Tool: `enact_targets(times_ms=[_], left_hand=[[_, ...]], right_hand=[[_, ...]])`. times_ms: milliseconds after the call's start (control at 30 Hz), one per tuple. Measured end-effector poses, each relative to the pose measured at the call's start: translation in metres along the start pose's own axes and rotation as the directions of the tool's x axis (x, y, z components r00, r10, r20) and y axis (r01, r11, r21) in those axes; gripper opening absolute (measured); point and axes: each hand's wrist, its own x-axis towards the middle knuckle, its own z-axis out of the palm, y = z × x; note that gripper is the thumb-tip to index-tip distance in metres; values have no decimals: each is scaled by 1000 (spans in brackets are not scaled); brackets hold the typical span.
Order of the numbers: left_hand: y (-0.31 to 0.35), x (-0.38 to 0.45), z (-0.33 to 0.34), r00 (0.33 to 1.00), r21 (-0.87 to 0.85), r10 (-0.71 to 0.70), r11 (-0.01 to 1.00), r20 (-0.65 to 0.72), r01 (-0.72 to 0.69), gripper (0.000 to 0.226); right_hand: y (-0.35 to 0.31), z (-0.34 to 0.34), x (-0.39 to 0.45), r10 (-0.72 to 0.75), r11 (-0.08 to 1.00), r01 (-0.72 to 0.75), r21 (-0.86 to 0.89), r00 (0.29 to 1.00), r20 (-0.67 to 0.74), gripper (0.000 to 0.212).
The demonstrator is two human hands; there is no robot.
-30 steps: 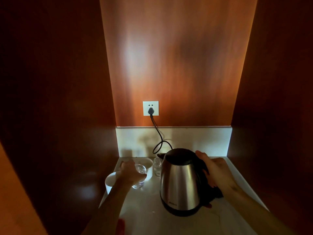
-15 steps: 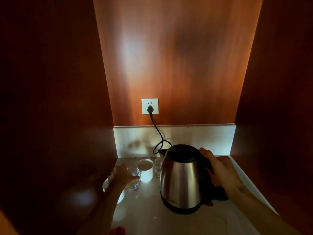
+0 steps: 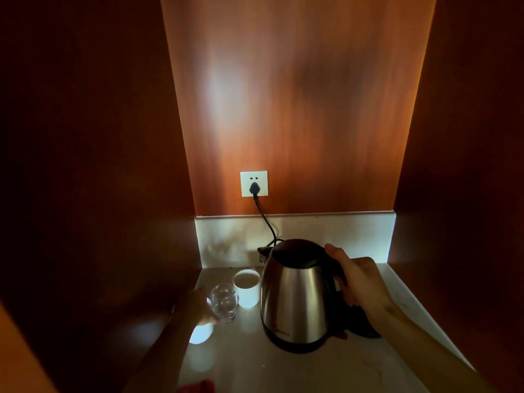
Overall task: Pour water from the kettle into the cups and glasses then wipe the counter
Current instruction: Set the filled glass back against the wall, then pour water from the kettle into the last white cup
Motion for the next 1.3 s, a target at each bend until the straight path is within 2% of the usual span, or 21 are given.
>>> enact_targets(times_ms=[167, 367, 467, 533, 633, 733, 833, 1133, 1300], left_hand=[[0, -14, -4, 997, -70, -65, 996, -51, 62, 117], [0, -32, -5, 978, -124, -166, 981, -126, 151, 87], [11, -53, -3, 969, -124, -158, 983, -190, 135, 86], [19, -69, -2, 965, -144, -135, 984, -224, 104, 87], [33, -94, 1, 969, -210, -32, 978, -246, -21, 80], [45, -112, 12, 975, -288, 63, 950, -211, -123, 86], [58, -130, 26, 972, -317, 125, 930, -197, -184, 80], [82, -153, 60, 956, -253, 214, 932, -199, -261, 80], [85, -156, 68, 956, -254, 212, 932, -200, -260, 76]], right_hand=[[-6, -6, -8, -6, 1000, 6, 26, 1000, -2, 66], [-4, -19, -18, -7, 1000, 7, 25, 1000, 21, 61], [-7, -25, -26, 10, 998, -12, 60, 1000, 24, 60], [-9, -28, -33, -1, 997, -2, 72, 999, 34, 61], [-12, -34, -43, -10, 998, 7, 65, 998, 57, 61], [-11, -42, -50, -6, 998, 2, 55, 997, 76, 61], [-7, -51, -56, 9, 998, -15, 63, 996, 93, 62], [2, -83, -68, -30, 999, 32, -6, 986, 163, 62], [4, -90, -74, -60, 998, 56, 25, 982, 181, 47]])
